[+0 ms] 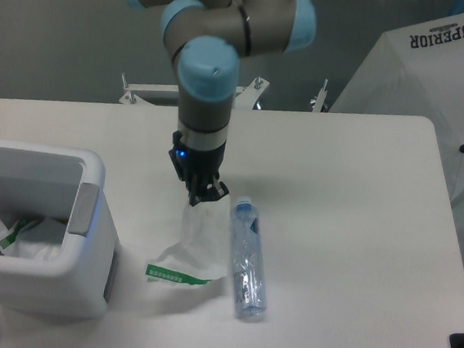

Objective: Place the trash in the trash can
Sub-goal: 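Lift the bag and carry it over the white trash bin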

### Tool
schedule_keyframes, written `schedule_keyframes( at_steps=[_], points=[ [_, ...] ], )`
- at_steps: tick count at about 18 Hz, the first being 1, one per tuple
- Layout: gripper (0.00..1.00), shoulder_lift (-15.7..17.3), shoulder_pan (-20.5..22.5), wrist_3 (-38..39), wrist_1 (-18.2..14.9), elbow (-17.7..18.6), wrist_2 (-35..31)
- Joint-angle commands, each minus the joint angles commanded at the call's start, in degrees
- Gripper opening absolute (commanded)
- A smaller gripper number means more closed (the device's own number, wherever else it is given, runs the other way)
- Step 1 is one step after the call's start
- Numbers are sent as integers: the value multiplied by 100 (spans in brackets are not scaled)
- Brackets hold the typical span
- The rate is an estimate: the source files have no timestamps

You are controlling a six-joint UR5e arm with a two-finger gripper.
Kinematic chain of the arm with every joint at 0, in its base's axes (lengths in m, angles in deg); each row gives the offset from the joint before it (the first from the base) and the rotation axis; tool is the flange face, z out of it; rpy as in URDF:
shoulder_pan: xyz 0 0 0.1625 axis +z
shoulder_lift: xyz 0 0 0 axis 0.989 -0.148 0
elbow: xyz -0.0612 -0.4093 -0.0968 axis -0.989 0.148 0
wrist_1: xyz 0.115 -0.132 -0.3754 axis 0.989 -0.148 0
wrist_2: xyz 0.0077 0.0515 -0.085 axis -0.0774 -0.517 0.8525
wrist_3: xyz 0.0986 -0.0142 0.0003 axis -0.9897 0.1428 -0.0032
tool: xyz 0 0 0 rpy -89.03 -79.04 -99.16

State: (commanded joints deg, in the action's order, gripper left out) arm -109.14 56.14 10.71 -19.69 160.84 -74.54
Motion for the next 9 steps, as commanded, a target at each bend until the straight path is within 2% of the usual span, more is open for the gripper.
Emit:
schedule_keyframes(
  at_steps=[3,7,9],
  points=[
    [0,36,158,694,17,-255,675],
    [0,44,396,2030,62,-685,1695],
    [0,44,484,2374,62,-887,2126]
  ],
)
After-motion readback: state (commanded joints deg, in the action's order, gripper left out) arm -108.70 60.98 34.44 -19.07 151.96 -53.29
